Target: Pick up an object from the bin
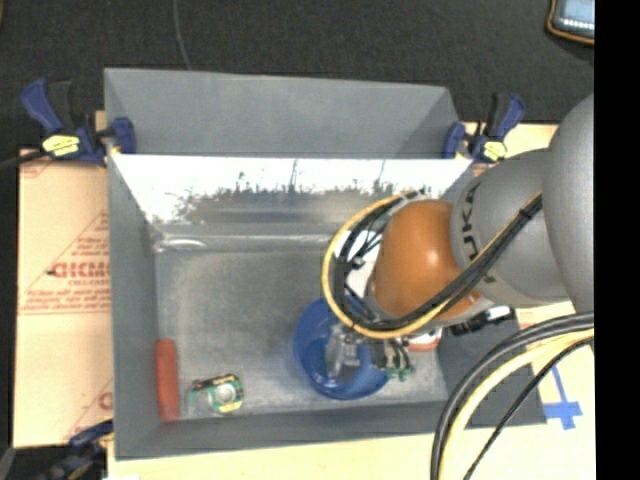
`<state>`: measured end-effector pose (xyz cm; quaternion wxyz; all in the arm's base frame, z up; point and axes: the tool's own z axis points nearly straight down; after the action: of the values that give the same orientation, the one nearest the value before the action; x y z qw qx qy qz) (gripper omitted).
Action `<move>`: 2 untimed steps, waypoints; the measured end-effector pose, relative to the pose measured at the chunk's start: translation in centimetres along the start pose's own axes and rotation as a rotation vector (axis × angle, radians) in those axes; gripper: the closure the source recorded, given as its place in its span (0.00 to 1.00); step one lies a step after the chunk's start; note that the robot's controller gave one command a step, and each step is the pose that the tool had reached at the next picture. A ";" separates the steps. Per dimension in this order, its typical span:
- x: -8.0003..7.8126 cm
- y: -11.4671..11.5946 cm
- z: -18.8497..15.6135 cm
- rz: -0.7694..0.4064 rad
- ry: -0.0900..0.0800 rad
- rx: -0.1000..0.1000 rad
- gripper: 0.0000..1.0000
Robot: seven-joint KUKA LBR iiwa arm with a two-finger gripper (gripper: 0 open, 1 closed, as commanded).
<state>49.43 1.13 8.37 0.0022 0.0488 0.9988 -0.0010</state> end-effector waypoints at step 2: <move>-3.3 2.8 1.1 0.074 -0.003 0.000 1.00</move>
Offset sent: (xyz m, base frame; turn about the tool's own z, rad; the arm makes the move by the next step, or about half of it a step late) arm 0.0368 0.0274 -0.0137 0.0648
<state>53.02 3.57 7.29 0.0039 0.0856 0.9963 -0.0009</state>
